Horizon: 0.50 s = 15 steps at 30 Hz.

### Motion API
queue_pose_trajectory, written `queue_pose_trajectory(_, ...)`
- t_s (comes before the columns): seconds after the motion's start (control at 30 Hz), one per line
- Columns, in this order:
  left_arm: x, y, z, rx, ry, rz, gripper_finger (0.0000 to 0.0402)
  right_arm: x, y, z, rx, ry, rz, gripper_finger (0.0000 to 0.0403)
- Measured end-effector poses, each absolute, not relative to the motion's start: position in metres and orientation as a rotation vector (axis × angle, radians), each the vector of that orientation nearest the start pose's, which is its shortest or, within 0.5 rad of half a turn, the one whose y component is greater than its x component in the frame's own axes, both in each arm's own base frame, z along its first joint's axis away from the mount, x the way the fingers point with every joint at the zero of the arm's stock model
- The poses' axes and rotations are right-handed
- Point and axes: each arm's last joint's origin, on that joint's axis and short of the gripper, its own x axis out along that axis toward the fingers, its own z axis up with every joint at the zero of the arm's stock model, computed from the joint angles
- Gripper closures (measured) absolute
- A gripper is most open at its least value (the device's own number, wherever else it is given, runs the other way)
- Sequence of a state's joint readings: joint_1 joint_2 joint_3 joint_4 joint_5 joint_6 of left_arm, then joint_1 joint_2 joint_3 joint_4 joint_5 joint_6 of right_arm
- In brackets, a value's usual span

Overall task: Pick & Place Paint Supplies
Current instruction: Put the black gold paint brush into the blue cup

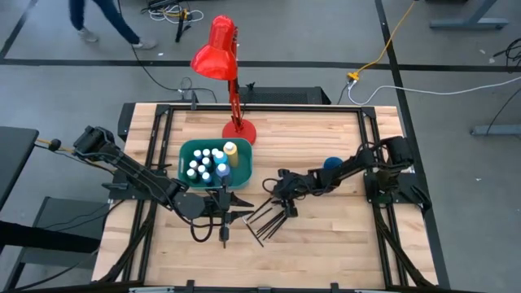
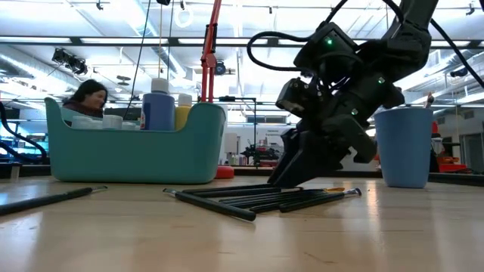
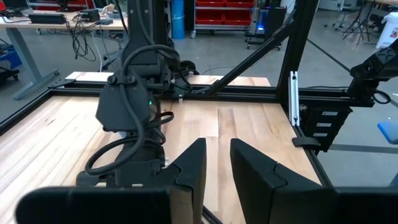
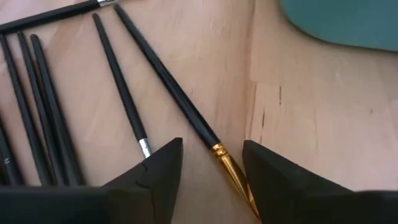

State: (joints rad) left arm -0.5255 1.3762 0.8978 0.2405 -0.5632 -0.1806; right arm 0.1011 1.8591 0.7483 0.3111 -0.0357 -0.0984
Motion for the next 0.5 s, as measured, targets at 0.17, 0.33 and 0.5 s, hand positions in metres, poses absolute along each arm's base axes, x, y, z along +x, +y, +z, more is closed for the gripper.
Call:
queue_pose_trajectory(0.17,0.2705,-0.1391,0.2813,-0.057,0.2,0.05,0.0319,0.3217,0.0338,0.0933,-0.096,0.811,0.213,0.027)
queue_pose_trajectory(0.33,0.2705,-0.1392,0.2812,-0.058,0.2,0.048,0.0319,0.3202,0.0339,0.0921,-0.095,0.832,0.215,0.034)
queue_pose_trajectory(0.5,0.2704,-0.1393,0.2813,-0.058,0.2,0.048,0.0319,0.3197,0.0333,0.0913,-0.174,0.834,0.194,0.0384)
